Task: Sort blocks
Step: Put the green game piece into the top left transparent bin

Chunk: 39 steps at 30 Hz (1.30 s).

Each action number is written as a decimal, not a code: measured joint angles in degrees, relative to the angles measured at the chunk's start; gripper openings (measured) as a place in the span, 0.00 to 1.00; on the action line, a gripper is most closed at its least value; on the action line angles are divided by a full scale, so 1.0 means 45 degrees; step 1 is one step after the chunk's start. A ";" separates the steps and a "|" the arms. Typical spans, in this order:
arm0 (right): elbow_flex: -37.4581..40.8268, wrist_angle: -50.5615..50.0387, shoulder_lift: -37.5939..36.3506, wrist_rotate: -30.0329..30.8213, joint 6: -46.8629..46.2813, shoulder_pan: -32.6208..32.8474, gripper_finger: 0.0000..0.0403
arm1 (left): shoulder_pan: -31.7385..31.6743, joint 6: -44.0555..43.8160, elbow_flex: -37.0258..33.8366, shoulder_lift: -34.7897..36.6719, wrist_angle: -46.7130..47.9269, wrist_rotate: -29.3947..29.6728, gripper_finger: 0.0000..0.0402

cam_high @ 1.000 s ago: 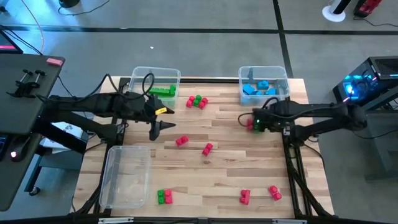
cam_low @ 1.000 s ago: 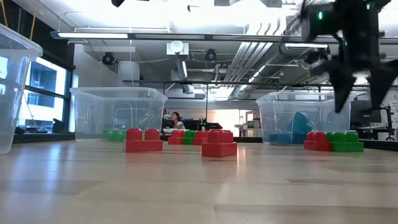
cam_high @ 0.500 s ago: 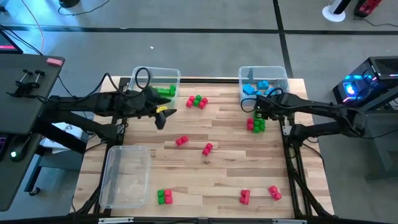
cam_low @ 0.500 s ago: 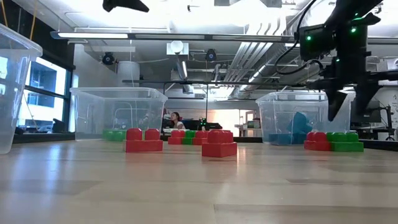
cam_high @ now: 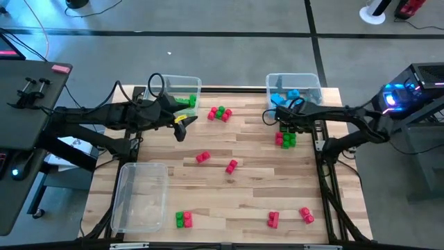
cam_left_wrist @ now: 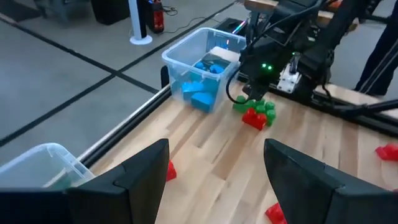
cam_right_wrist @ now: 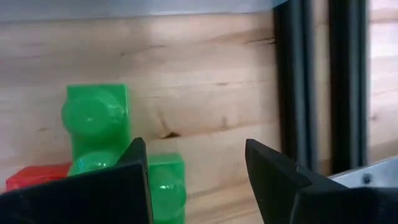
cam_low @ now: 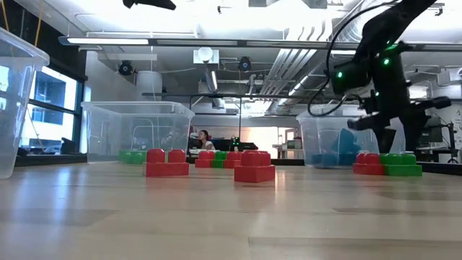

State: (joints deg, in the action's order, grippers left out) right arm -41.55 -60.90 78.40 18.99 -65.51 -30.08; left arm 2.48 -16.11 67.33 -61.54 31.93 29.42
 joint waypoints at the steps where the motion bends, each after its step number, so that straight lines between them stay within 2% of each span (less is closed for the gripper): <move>1: 0.0007 0.0187 0.0224 -0.0118 0.0004 -0.0014 0.36 | 0.0000 0.0180 0.0000 0.0002 0.0016 -0.0058 0.62; 6: 0.0012 0.1275 0.0683 -0.1287 0.0066 0.0375 0.36 | 0.0000 0.0899 0.0000 0.0158 0.0141 -0.0099 0.62; 10: 0.0012 0.1597 0.0595 -0.1725 -0.0209 0.1034 0.36 | 0.0000 0.1343 0.0000 0.0320 0.0193 -0.0095 0.62; 25: 0.0012 0.0712 0.0585 -0.2764 -0.2585 0.3860 0.36 | 0.0000 0.1849 0.0000 0.0544 0.0261 -0.0071 0.62; 31: 0.0279 0.1017 0.0580 -0.2479 -0.3116 0.3942 0.36 | -0.0039 0.1883 0.0000 0.0539 0.0261 -0.0071 0.62; 39: 0.1377 0.2544 0.0513 -0.3091 -0.3139 0.3725 0.35 | -0.0078 0.1844 0.0000 0.0539 0.0265 -0.0066 0.62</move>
State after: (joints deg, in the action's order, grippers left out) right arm -35.35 -49.45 80.71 5.08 -79.63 -13.31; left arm 2.13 -7.81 67.33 -59.11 33.12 29.12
